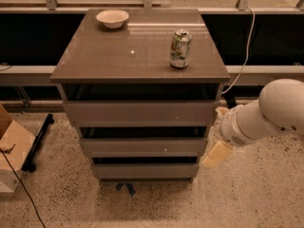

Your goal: Open middle drawer

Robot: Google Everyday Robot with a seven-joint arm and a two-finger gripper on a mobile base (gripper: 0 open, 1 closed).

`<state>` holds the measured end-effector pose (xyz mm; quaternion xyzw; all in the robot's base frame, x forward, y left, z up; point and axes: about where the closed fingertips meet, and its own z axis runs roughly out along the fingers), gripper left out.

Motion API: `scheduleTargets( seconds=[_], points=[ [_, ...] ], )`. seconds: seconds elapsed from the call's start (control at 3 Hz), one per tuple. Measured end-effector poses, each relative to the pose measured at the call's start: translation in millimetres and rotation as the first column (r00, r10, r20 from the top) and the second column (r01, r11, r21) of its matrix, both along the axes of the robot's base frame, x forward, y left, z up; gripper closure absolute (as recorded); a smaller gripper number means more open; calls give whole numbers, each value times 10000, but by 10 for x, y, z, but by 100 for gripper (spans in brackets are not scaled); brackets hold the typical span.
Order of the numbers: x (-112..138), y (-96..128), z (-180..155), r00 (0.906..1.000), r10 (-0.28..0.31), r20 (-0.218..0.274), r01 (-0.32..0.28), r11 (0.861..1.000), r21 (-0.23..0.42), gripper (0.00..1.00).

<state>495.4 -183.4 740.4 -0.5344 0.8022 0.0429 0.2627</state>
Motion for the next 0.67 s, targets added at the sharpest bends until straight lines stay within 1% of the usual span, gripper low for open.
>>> scheduleTargets(
  seconds=[0.33, 0.67],
  points=[
    [3, 26, -38, 10000, -10, 19, 10, 9997, -257, 0],
    [74, 105, -434, 9988, -472, -128, 472, 9989, -40, 0]
  ],
)
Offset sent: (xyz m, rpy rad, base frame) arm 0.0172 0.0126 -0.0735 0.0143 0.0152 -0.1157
